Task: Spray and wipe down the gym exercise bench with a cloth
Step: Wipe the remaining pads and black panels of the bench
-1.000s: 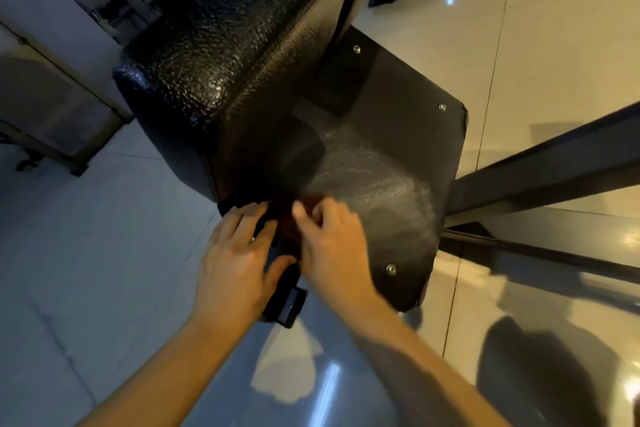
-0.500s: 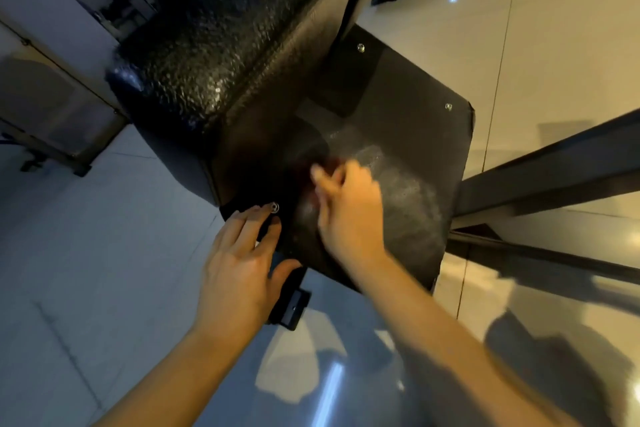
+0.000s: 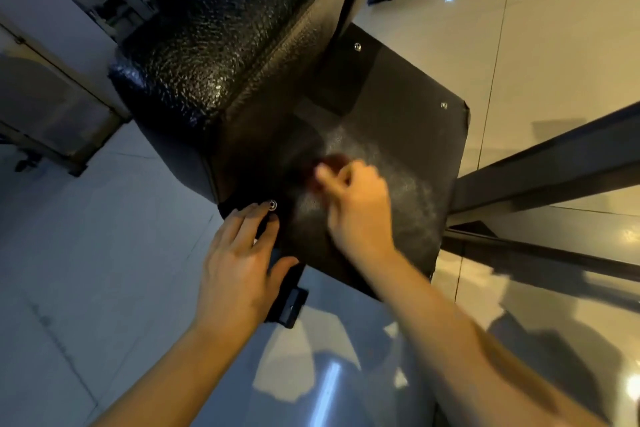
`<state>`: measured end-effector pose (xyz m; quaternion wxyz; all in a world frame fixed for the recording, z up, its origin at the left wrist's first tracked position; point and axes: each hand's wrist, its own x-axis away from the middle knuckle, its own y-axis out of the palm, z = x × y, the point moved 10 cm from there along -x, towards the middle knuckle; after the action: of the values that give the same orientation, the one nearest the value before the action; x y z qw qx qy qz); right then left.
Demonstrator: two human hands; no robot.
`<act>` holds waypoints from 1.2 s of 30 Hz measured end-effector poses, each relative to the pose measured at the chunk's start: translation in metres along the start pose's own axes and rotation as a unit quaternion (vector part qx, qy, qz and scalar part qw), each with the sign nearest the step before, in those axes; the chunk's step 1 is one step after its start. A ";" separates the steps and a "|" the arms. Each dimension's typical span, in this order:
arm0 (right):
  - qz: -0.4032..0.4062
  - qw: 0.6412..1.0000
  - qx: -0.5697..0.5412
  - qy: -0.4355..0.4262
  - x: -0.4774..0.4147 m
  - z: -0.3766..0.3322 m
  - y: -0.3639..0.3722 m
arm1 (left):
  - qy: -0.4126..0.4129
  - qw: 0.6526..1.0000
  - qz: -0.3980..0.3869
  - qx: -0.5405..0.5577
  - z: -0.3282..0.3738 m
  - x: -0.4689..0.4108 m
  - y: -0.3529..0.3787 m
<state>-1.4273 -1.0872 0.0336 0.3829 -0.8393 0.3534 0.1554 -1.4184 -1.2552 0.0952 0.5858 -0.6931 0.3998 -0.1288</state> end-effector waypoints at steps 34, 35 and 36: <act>-0.047 0.918 0.077 0.387 0.059 0.147 -0.031 | 0.008 1.000 0.006 0.006 0.000 0.002 0.005; -0.048 0.915 0.080 0.392 0.070 0.139 -0.032 | 0.008 1.000 0.004 0.008 -0.001 0.002 0.005; -0.035 0.927 0.070 0.367 0.080 0.117 -0.033 | 0.008 1.000 0.000 0.009 -0.001 0.002 0.006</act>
<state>-1.3466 -1.0219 -0.0679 0.2895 -0.8206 0.4495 -0.2020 -1.4203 -1.2570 0.0895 0.5888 -0.6866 0.4035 -0.1382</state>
